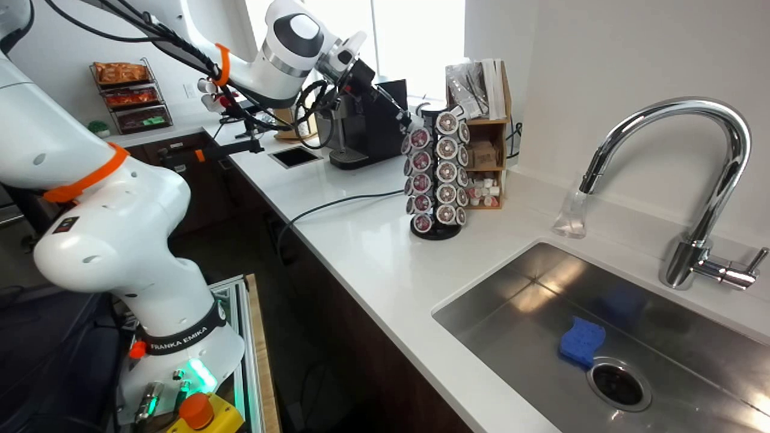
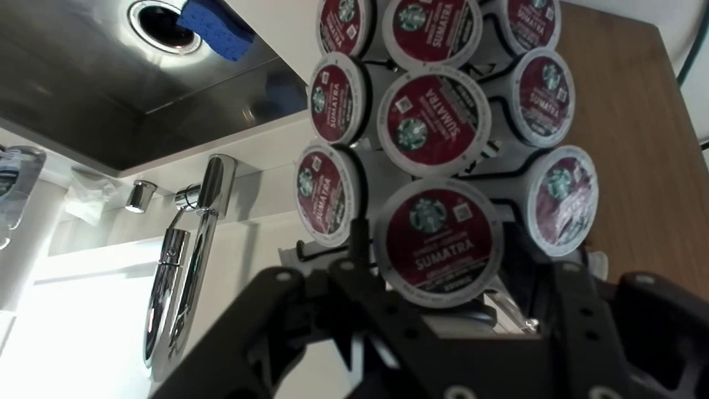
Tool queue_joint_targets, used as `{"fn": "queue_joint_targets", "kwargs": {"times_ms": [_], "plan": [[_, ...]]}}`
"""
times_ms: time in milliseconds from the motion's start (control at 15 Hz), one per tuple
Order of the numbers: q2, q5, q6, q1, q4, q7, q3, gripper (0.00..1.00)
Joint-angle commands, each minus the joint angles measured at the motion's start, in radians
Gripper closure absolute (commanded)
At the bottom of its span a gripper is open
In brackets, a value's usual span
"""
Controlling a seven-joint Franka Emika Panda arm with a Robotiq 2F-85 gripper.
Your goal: Pick up one object from the stand and put it on the counter
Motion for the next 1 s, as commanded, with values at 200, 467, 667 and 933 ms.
{"fn": "queue_joint_targets", "kwargs": {"times_ms": [200,467,667,933], "plan": [[-0.005,-0.019,-0.136,0.09,0.022,0.039,-0.042,0.5],[-0.018,-0.018,-0.185,0.144,0.03,0.039,-0.074,0.5],[-0.028,-0.006,-0.221,0.189,0.032,0.033,-0.099,0.5],[-0.061,0.041,-0.272,0.253,0.041,0.023,-0.143,0.68]]}}
